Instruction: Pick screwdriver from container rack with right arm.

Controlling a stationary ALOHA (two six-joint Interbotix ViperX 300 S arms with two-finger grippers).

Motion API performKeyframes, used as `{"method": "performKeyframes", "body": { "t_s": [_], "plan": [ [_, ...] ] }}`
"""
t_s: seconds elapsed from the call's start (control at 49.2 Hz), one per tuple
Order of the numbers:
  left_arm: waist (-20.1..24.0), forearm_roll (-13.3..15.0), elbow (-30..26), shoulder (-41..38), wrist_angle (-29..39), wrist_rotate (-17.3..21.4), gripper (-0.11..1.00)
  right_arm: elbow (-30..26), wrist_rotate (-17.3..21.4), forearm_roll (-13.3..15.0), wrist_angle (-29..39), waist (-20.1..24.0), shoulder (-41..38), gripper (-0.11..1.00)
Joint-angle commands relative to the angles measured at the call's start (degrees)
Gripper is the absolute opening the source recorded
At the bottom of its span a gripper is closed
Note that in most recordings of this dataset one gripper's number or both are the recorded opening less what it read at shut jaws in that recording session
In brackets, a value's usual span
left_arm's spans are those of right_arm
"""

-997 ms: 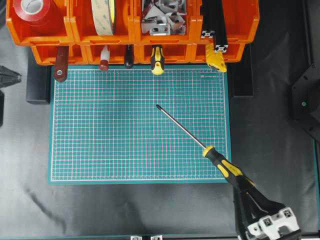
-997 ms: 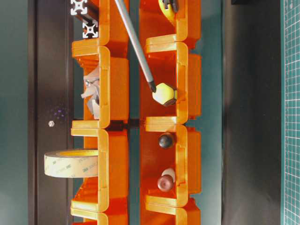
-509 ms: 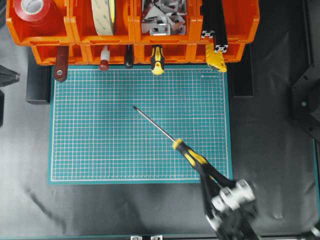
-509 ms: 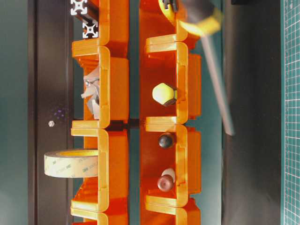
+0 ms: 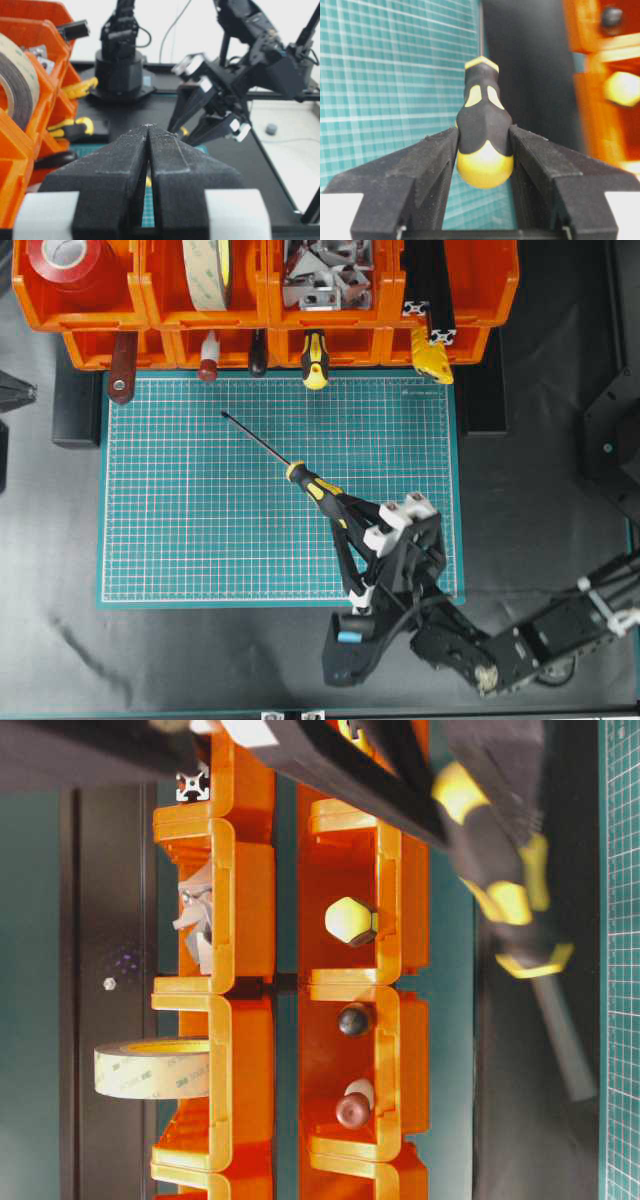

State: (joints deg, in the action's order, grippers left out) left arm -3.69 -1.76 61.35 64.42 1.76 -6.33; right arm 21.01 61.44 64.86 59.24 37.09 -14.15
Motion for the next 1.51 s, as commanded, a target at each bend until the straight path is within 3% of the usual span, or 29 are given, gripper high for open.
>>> {"method": "performKeyframes", "body": {
  "t_s": [0.0, 0.244, 0.549, 1.017, 1.058, 1.159, 1.241, 1.485],
  "plan": [
    [-0.2, -0.2, -1.8, -0.5, 0.4, -1.1, 0.00, 1.5, 3.0, 0.6, -5.0, -0.7, 2.9, 0.36],
    [-0.3, -0.2, -1.8, -0.7, 1.0, -1.3, 0.00, 4.2, 6.7, 0.6, -9.4, -2.2, 3.5, 0.35],
    [-0.3, -0.2, -1.8, -0.7, 1.0, -1.3, 0.00, 4.2, 7.3, 0.4, -18.7, -4.0, 3.1, 0.35],
    [-0.3, -0.2, -1.8, -0.8, 1.0, -1.3, 0.00, 5.2, 7.5, -1.9, -22.1, -6.2, 2.6, 0.35],
    [-0.3, -0.2, -1.8, -0.8, 1.0, -1.3, 0.00, 5.3, 7.5, -2.1, -22.3, -6.3, 2.6, 0.39],
    [-0.3, -0.2, -1.8, -0.8, 1.0, -1.3, 0.00, 5.4, 7.1, -2.1, -22.8, -6.3, 2.5, 0.62],
    [-0.3, -0.2, -1.7, -0.8, 1.0, -1.3, 0.00, 5.8, 7.4, -2.1, -23.2, -6.3, 2.4, 0.72],
    [-0.3, -0.2, -1.7, -0.8, 1.1, -1.4, 0.00, 6.1, 7.6, -2.1, -22.9, -6.3, 2.3, 0.76]
  ]
}}
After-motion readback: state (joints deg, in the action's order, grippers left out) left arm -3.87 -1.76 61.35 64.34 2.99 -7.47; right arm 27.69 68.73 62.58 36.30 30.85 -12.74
